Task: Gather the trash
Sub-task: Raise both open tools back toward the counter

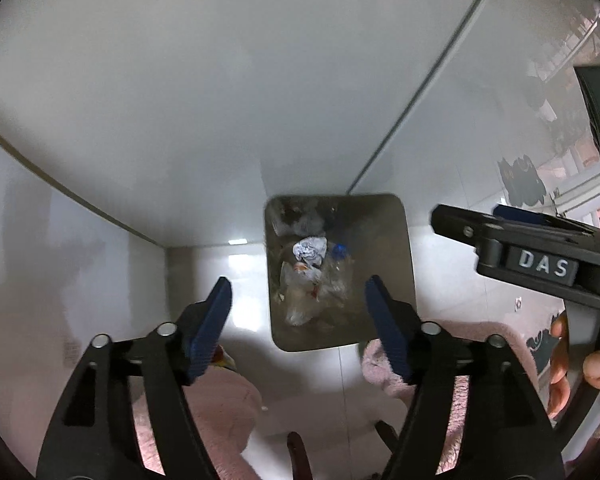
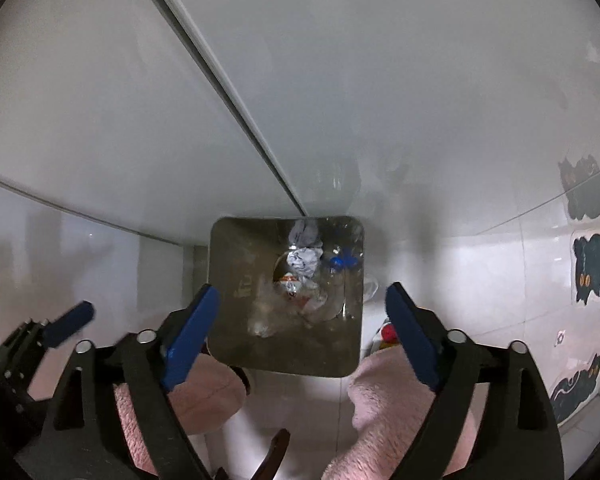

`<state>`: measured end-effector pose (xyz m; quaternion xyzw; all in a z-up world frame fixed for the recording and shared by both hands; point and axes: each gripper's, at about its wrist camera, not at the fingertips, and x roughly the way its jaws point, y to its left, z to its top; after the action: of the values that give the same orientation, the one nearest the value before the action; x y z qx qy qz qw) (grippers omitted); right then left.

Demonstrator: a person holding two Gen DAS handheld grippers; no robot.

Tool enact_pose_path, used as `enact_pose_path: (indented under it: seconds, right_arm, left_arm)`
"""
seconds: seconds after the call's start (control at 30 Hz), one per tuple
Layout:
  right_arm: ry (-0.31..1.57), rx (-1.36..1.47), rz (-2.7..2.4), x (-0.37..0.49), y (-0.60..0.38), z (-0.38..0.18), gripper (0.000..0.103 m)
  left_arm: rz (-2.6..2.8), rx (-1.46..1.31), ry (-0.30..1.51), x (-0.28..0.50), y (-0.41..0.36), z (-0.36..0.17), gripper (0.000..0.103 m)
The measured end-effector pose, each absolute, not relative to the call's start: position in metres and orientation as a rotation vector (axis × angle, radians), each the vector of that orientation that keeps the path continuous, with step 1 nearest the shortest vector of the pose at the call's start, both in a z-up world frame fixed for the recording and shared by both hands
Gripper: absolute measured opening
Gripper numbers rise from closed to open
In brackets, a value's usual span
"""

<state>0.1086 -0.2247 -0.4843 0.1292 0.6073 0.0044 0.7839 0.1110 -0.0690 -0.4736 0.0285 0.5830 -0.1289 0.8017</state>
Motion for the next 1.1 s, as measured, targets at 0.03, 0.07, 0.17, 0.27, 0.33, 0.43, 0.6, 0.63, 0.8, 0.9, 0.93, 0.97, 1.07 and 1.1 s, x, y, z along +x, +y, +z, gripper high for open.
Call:
enact_pose_path:
  seconds: [0.03,0.07,0.17,0.27,0.33,0.43,0.6,0.63,0.8,0.9,0.93,0.97,1.07,1.1]
  right_arm:
    - [1.295,0.274,0.011,0.104,-0.226,-0.475,0.090]
    - [1.281,0.270,0.014,0.101,-0.228,-0.466,0.090]
    - [1.244,0.265,0.021,0.093,-0.228,-0.437,0.096]
    - [1.172,0.258,0.043,0.082,-0.225,-0.401,0.097]
    - [1.123,0.255,0.061,0.080,-0.222,-0.382,0.098]
    - [1.016,0.233,0.094,0.070,-0.214,-0.333,0.099]
    - [0.851,0.220,0.128,0.061,-0.209,-0.253,0.099]
    - [0.830,0.223,0.132,0.062,-0.209,-0.241,0.099]
    - [0.769,0.232,0.140,0.085,-0.206,-0.197,0.099]
    - [0.745,0.230,0.165,0.098,-0.204,-0.172,0.099]
    - [0.735,0.218,0.169,0.105,-0.199,-0.167,0.099]
    - [0.725,0.204,0.173,0.114,-0.194,-0.161,0.099]
    - [0.723,0.206,0.192,0.137,-0.186,-0.150,0.098]
    - [0.721,0.206,0.193,0.143,-0.184,-0.149,0.098]
  left_arm:
    - [-0.273,0.059,1.238,0.111,-0.068,-0.467,0.074]
    - [-0.269,0.057,1.219,0.107,-0.065,-0.457,0.076]
    - [-0.265,0.056,1.170,0.097,-0.058,-0.428,0.085]
    - [-0.261,0.047,1.121,0.089,-0.056,-0.401,0.090]
    - [-0.254,0.038,1.085,0.084,-0.051,-0.382,0.092]
    - [-0.228,0.024,1.030,0.078,-0.040,-0.348,0.092]
    - [-0.189,0.026,0.939,0.074,-0.024,-0.297,0.092]
    - [-0.180,0.029,0.912,0.074,-0.020,-0.282,0.092]
    - [-0.163,0.025,0.831,0.081,-0.007,-0.230,0.092]
    - [-0.150,0.041,0.789,0.094,0.000,-0.205,0.092]
    - [-0.142,0.047,0.775,0.099,0.001,-0.198,0.092]
    - [-0.138,0.046,0.765,0.104,0.003,-0.192,0.092]
    - [-0.130,0.024,0.739,0.122,0.014,-0.173,0.092]
    - [-0.125,0.019,0.731,0.129,0.016,-0.169,0.092]
